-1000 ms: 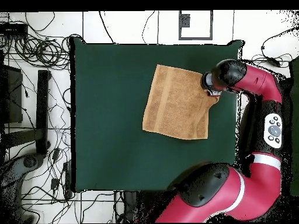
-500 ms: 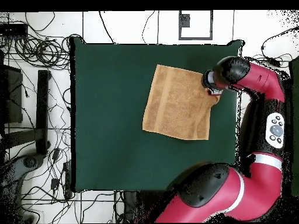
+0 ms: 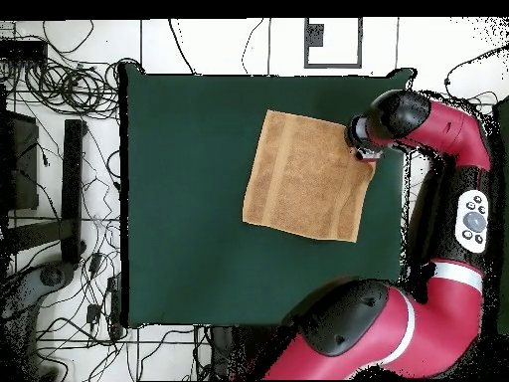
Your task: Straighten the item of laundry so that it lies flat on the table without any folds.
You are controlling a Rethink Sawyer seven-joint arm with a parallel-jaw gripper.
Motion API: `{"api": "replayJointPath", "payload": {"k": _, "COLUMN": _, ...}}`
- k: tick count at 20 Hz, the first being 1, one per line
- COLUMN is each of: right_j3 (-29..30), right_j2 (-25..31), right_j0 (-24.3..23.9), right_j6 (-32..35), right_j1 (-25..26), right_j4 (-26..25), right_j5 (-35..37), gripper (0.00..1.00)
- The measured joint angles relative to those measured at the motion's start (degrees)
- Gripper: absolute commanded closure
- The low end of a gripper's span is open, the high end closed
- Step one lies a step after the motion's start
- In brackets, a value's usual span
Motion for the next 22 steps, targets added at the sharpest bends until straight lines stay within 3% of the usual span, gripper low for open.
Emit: {"api": "replayJointPath", "payload": {"k": 22, "right_j3": -3.3, "right_j2": 0.0, "right_j0": 0.0, "right_j6": 0.0, "right_j1": -0.2, "right_j4": -0.6, "right_j5": 0.9, "gripper": 1.00}}
